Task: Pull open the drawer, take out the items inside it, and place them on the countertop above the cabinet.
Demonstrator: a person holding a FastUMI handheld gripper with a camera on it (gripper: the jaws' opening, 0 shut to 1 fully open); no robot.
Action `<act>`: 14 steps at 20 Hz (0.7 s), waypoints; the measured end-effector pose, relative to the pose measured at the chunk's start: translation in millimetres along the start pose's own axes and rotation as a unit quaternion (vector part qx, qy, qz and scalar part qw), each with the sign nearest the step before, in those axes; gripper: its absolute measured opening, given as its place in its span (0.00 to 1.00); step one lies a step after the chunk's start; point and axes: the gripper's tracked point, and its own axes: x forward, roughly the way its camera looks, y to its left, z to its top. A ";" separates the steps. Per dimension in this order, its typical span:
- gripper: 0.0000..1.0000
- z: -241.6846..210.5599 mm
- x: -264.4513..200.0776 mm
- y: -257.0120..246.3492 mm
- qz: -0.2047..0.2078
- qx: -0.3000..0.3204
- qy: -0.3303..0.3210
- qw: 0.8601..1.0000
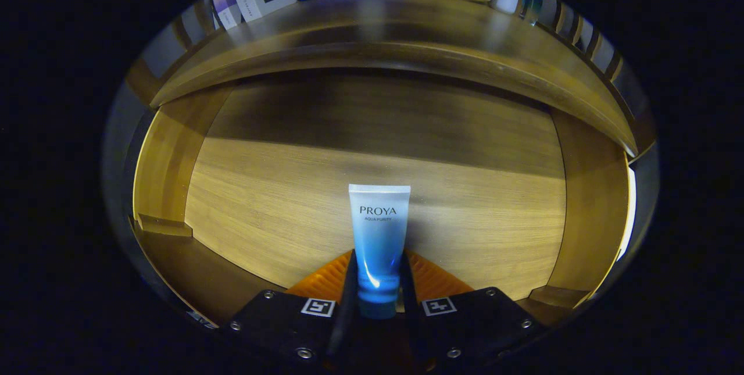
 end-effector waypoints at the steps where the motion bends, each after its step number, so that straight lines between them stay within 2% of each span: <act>1: 0.40 2.9 -3.7 0.3 0.007 0.003 -0.008 1.000; 7: 0.40 19.0 -34.2 2.5 0.017 -0.028 -0.076 0.997; 9: 0.40 31.7 -48.9 7.6 0.031 -0.029 -0.114 0.993; 14: 0.40 44.5 -81.3 12.5 0.056 -0.033 -0.153 0.986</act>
